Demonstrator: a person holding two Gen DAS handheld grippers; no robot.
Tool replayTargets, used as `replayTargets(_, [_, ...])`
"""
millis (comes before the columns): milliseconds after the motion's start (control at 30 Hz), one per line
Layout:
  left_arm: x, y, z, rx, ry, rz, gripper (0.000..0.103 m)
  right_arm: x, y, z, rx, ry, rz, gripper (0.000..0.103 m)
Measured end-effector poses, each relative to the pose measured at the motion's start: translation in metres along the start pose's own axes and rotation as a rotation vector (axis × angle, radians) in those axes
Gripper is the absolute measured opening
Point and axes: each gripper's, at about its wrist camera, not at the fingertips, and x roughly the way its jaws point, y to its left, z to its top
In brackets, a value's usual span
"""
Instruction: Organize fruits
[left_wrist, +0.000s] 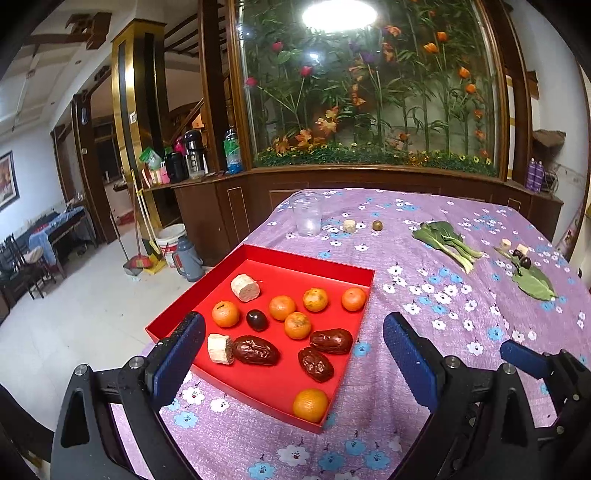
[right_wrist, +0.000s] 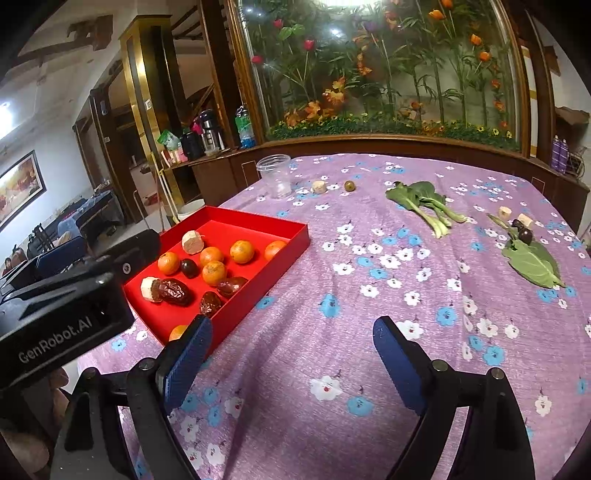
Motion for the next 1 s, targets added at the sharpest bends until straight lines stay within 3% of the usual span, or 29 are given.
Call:
replayTargets(167, [-0.019, -0.005, 0.002, 0.002, -0.090, 0.052, 0.097, -0.008, -0.006, -0.003, 0.004, -0.016, -0.010, 0.093])
replayTargets(267, [-0.037, 0.000, 0.003, -0.025, -0.178, 0.124, 0.103, -0.012, -0.005, -0.004, -0.004, -0.024, -0.012, 0.093])
replayTargets(400, [-0.049, 0.009, -0.001, -0.060, -0.240, 0.203, 0.103, -0.016, 0.004, -0.005, -0.041, -0.039, -0.006, 0.093])
replayTargets(700, [-0.033, 0.019, -0.005, -0.084, -0.128, 0.131, 0.103, -0.021, 0.028, -0.009, -0.129, -0.073, -0.024, 0.100])
replayTargets(1000, [-0.015, 0.029, -0.017, -0.113, -0.039, 0.070, 0.103, -0.013, 0.039, -0.012, -0.153, -0.047, -0.031, 0.101])
